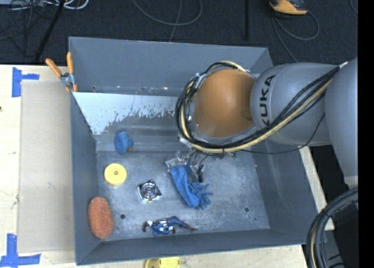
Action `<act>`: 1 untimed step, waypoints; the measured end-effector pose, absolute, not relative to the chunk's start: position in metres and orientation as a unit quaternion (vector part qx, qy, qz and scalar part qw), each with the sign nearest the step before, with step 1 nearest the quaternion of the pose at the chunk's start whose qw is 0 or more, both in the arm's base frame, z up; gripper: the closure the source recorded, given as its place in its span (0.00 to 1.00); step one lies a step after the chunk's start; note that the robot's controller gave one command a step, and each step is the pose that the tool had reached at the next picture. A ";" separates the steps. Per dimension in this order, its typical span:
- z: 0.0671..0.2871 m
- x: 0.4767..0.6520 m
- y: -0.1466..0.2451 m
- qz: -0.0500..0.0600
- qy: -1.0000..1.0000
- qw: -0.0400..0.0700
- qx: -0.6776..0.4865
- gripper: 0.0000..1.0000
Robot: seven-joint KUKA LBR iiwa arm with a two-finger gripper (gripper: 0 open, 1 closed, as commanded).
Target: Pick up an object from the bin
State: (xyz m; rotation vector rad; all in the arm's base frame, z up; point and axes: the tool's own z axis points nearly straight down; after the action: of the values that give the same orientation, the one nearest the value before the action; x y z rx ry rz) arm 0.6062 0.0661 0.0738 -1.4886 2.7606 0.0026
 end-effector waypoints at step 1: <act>0.077 0.606 0.066 0.001 0.880 0.002 -0.474 1.00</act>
Offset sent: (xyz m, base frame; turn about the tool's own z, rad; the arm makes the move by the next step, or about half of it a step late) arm 0.0000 0.0000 0.0399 0.0000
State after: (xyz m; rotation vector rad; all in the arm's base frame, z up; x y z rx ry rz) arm 0.6059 0.0663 0.0766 -1.4875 2.7618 0.0034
